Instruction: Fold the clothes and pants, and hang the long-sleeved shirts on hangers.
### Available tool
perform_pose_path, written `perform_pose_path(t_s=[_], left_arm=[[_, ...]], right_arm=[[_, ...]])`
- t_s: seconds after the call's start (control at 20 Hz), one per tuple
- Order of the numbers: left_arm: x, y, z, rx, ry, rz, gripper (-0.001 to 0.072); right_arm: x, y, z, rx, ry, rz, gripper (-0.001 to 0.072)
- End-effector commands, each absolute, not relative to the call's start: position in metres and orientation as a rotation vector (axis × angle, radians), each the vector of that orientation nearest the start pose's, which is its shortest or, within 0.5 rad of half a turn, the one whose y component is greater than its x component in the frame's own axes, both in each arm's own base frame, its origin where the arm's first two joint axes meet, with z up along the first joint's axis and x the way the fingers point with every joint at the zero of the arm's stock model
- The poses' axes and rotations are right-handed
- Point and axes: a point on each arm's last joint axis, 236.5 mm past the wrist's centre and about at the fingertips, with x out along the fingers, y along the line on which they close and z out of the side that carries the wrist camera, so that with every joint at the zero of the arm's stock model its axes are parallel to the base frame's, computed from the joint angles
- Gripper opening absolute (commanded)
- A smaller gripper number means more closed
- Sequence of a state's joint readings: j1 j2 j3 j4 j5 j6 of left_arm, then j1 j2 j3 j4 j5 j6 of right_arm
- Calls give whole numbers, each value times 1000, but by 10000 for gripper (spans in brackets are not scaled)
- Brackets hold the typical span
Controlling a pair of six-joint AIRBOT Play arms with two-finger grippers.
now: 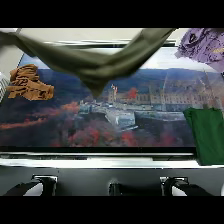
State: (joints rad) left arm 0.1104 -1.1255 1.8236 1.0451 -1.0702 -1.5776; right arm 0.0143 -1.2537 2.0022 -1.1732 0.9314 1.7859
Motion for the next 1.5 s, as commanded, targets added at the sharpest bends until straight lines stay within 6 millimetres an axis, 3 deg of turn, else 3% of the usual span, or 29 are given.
perform_pose_path(t_s=[0.0, 0.15, 0.25, 0.3, 0.4, 0.5, 0.55, 0.65, 0.75, 0.85, 0.95, 1.05, 1.1, 1.2, 1.3, 1.4, 1.45], left_arm=[[323, -19, 532, -257, -32, -134, 14], [258, 3, 568, -269, -177, -24, 14], [236, 6, 575, -276, -211, -8, 14], [235, 5, 575, -276, -211, -8, 14], [241, 6, 571, -294, -198, -10, 14], [269, 9, 549, -328, -124, -1, 14], [291, 11, 527, -369, -56, 9, 14], [338, 16, 470, -391, 121, 37, 15], [389, 19, 394, -407, 334, 68, 15], [438, 22, 305, -422, 535, 101, 16], [473, 26, 214, -437, 725, 137, 15], [492, 28, 130, -452, 902, 173, 16], [496, 28, 92, -475, 983, 198, 16], [497, 27, 39, -513, 1107, 242, 16], [496, 23, 9, -517, 1179, 256, 17], [494, 16, -2, -507, 1211, 249, 17], [494, 12, -3, -503, 1214, 243, 17]], right_arm=[[340, 48, 551, 386, -137, 241, 29], [262, 25, 597, 339, -313, 163, 28], [233, 19, 613, 336, -382, 149, 28], [228, 19, 617, 337, -400, 152, 28], [236, 18, 616, 358, -398, 156, 28], [272, 19, 600, 386, -332, 152, 28], [301, 22, 585, 418, -275, 156, 28], [373, 30, 537, 476, -118, 162, 29], [452, 48, 462, 547, 98, 187, 29], [521, 78, 367, 675, 349, 240, 29], [570, 102, 262, 760, 589, 245, 30], [594, 130, 156, 783, 814, 229, 30], [596, 146, 109, 802, 921, 231, 30], [589, 180, 39, 834, 1094, 246, 30], [578, 204, -1, 831, 1196, 256, 30], [575, 214, -10, 816, 1215, 265, 36], [574, 214, -6, 816, 1211, 269, 105]])
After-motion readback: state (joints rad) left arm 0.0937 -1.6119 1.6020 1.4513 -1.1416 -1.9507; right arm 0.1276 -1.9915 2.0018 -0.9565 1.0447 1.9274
